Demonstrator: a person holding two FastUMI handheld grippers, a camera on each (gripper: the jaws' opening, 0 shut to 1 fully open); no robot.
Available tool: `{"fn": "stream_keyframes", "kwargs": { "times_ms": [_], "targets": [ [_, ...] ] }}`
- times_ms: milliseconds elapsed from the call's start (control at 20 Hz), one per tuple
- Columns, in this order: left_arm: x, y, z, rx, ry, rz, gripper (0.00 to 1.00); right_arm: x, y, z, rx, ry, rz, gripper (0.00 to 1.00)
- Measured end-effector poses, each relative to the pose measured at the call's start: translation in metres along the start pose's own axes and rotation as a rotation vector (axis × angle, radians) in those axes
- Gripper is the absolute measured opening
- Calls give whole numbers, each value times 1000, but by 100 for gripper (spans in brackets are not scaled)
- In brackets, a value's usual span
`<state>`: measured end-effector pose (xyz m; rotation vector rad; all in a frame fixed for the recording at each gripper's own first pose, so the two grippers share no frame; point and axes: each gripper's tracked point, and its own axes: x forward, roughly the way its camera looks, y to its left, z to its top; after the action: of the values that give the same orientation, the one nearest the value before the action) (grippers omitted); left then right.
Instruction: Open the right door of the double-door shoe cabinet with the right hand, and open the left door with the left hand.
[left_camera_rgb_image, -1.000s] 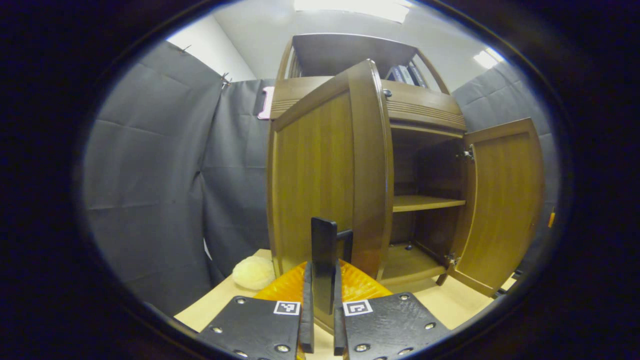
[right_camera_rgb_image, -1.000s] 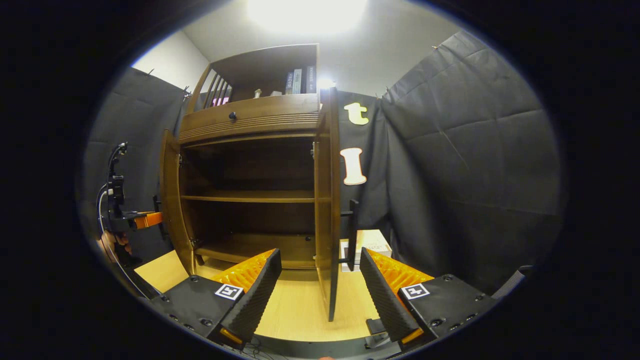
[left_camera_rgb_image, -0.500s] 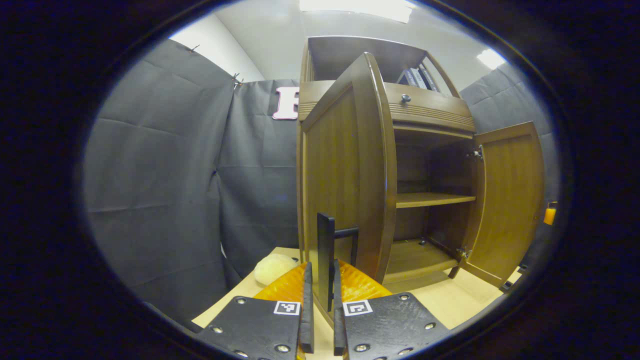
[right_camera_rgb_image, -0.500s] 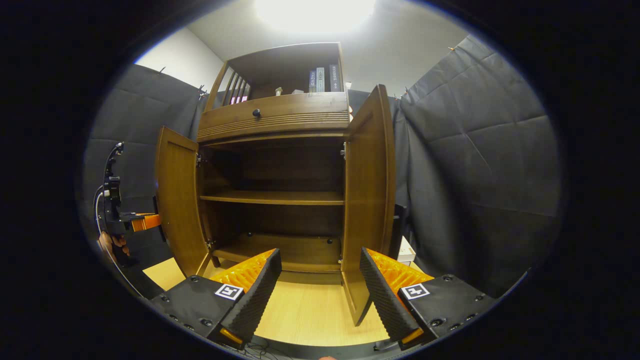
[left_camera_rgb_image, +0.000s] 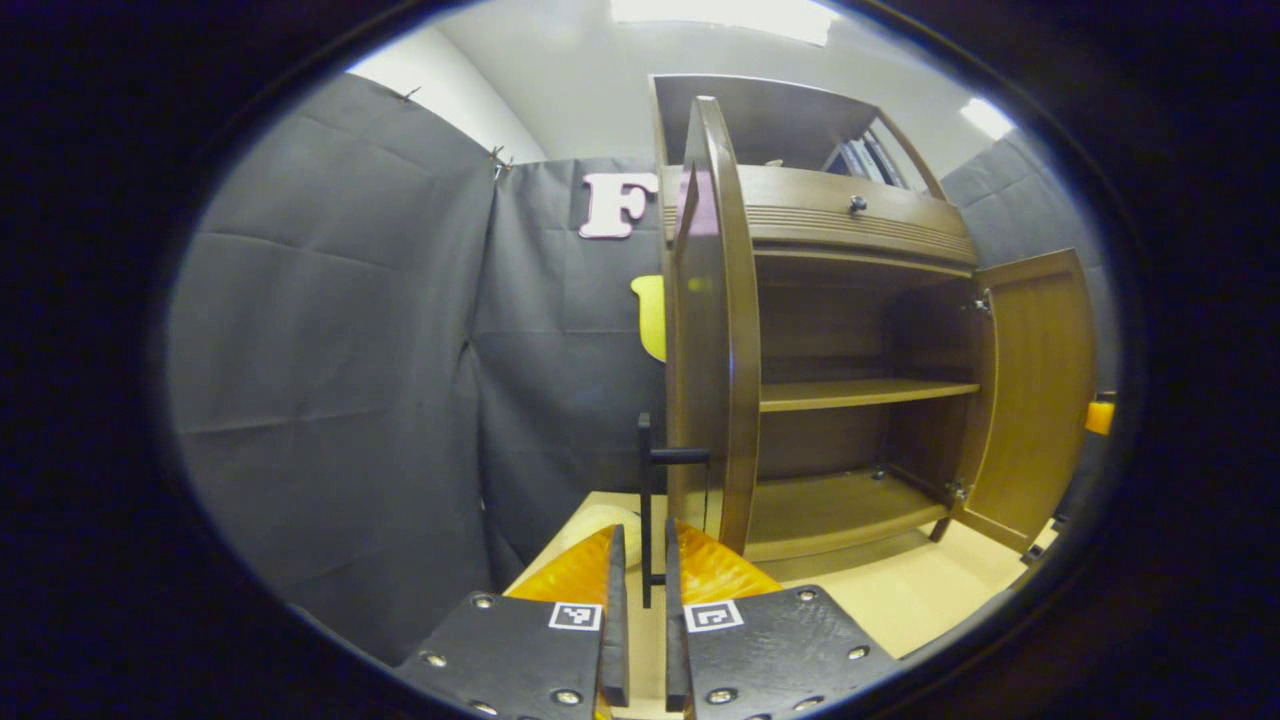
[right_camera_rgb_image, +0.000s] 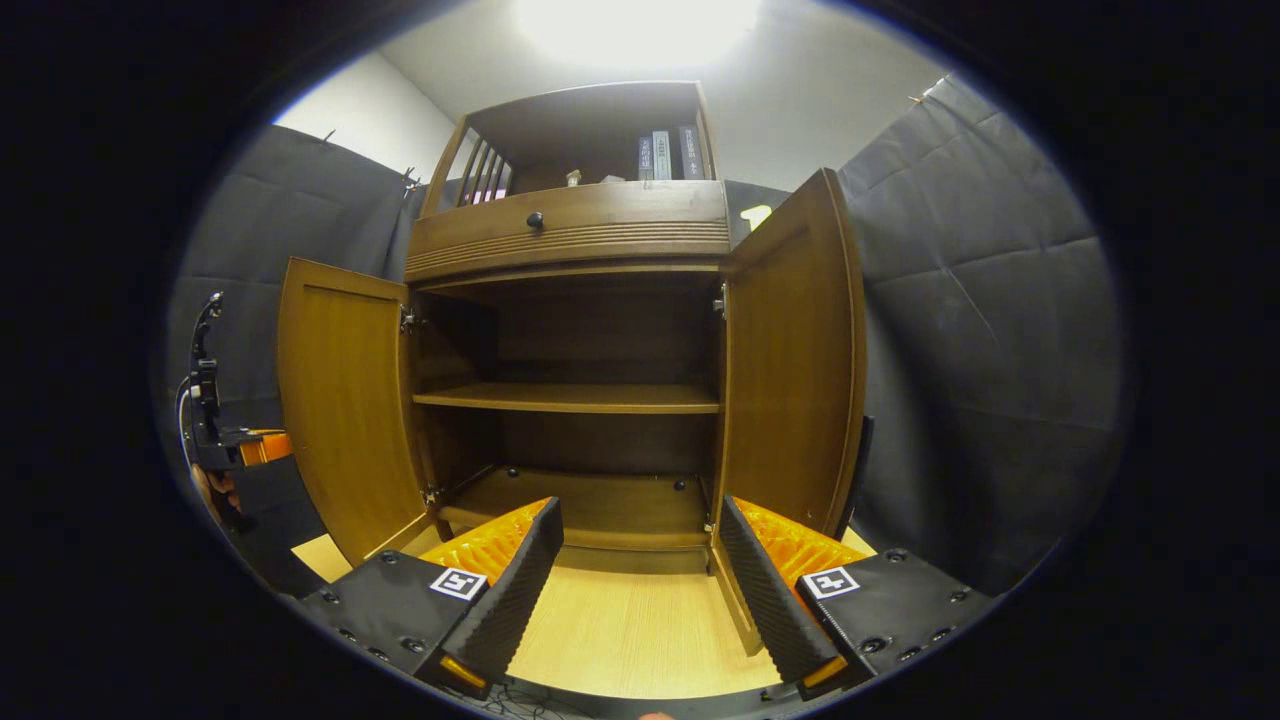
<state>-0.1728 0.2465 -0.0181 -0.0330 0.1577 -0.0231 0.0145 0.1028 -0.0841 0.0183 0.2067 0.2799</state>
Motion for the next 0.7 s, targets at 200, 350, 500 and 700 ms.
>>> {"fn": "stream_keyframes", "kwargs": {
  "times_ms": [200, 350, 500, 700],
  "targets": [
    [-10, 32, 0, 15, -10, 19, 17, 6, 13, -1, 7, 4, -16, 99],
    [-23, 31, 12, 20, -37, 12, 18, -5, 15, 4, 23, -22, -22, 99],
    [-42, 18, 28, 38, -72, 6, 16, -19, 2, 8, -6, -42, -42, 96],
    [-76, -1, 51, 24, -103, 4, 17, -49, -22, 16, -20, -62, -65, 100]
  ]
}}
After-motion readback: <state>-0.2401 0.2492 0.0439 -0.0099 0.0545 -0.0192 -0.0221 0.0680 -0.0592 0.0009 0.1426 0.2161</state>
